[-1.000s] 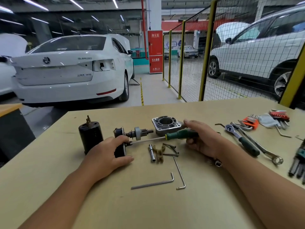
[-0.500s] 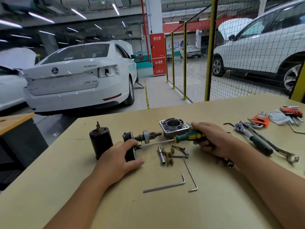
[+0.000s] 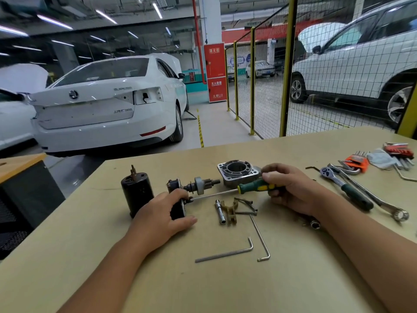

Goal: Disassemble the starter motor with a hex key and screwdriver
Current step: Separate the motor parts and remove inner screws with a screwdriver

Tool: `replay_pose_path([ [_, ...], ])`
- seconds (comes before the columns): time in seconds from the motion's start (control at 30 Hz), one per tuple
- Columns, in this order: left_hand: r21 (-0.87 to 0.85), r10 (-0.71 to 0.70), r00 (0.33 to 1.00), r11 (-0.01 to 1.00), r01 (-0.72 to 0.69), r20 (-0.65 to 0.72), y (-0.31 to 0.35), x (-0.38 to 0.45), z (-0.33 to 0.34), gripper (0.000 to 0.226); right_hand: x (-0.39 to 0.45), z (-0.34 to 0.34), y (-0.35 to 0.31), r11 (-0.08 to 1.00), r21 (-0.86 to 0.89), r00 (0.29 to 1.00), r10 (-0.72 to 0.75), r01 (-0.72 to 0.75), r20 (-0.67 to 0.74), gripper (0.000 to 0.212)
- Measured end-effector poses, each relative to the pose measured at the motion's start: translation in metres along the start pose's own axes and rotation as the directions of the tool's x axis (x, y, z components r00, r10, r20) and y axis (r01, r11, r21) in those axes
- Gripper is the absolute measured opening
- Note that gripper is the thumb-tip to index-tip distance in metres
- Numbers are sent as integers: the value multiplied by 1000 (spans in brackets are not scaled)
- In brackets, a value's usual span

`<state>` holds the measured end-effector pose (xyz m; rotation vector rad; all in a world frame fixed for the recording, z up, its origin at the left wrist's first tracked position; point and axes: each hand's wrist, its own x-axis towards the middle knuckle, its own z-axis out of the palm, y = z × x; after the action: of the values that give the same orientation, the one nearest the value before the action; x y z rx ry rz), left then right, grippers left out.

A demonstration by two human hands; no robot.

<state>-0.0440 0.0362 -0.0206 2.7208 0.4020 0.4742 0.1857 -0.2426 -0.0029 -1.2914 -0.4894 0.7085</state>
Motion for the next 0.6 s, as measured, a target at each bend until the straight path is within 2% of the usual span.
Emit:
replay_pose_path([
  [0.1,4,4,1000,1000,-4,13,0,1,0,67,-2,1,-1,998,67,999,-11,9,36,44],
  [0.17,-3,10,1000,1000,-10,22,-1,1,-1,68,-3,9,-3,999,-47,1000,19,-20,-12,41],
  [0.27,-13,23,999,1000,-22,41,-1,0,-4,67,-3,9,-5,986,-160,997,39,-49,-64,51],
  [0.4,-33,31,999,999,-30,42,-2,-1,-6,67,-7,-2,-5,999,-38,997,11,-8,74,42],
  [0.47,-37,40,998,999,-38,40,-3,-2,-5,67,-7,-1,-3,1000,-8,996,-3,4,87,44],
  [0.53,-39,49,998,998,-47,42,-3,-2,-6,67,-6,4,-4,997,-83,999,-1,6,53,43],
  [0.6,-42,55,997,998,-53,45,-4,-2,-6,66,-7,6,-6,975,-223,1000,12,-13,-7,52],
])
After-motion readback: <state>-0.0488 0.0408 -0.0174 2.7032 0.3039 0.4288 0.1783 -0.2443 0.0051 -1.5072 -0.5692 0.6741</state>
